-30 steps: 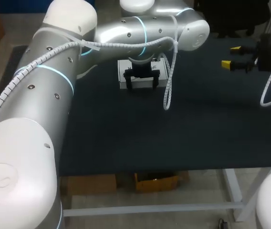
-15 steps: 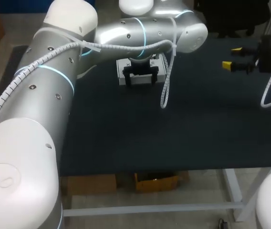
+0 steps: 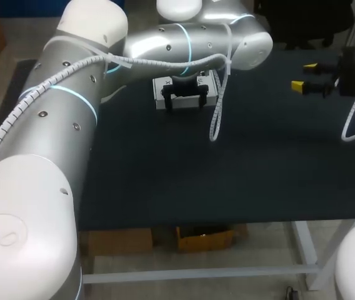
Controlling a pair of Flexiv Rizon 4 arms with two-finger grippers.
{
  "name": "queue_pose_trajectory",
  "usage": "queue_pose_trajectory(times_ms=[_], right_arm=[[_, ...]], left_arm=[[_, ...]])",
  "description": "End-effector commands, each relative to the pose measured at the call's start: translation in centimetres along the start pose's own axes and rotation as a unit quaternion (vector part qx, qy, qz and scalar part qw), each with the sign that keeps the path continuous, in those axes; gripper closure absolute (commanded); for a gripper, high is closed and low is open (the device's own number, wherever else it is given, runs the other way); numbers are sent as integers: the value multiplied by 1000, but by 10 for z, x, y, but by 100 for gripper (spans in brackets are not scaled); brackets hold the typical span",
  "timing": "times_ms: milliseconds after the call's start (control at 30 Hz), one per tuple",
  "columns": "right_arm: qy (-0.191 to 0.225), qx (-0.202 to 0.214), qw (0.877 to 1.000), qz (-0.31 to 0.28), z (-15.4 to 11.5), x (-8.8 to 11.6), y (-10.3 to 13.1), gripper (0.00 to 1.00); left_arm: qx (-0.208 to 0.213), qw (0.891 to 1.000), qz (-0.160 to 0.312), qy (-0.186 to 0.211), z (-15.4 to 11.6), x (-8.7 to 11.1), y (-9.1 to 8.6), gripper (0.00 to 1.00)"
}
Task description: Assemble the packaging by folding the flat box into shape, placing the metal phone stand inside, and closing the box properly
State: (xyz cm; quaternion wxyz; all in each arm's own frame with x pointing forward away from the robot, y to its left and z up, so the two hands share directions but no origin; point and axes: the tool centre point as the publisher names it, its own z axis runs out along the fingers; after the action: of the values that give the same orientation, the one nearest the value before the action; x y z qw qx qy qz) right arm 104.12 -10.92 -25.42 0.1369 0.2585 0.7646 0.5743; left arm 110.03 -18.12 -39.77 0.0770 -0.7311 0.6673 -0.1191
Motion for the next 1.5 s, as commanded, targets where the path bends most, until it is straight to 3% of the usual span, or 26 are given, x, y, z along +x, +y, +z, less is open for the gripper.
queue_pose_trajectory(times_ms=[33, 367, 800, 1100, 1500], right_arm=[[0, -1, 1000, 0, -1, 1, -1, 0], [0, -1, 1000, 0, -1, 1, -1, 0], [0, -1, 1000, 0, -1, 1, -1, 0], [0, -1, 1000, 0, -1, 1, -1, 0], [0, -1, 1000, 0, -1, 1, -1, 0]], left_arm=[[-137, 991, 4, 0, -4, -1, 3, 0], [-112, 993, 20, 8, -38, -16, 61, 0], [-40, 998, 46, 27, -84, -51, 136, 0], [27, 997, 60, 40, -98, -71, 165, 0], [102, 987, 82, 92, -108, -93, 175, 0]])
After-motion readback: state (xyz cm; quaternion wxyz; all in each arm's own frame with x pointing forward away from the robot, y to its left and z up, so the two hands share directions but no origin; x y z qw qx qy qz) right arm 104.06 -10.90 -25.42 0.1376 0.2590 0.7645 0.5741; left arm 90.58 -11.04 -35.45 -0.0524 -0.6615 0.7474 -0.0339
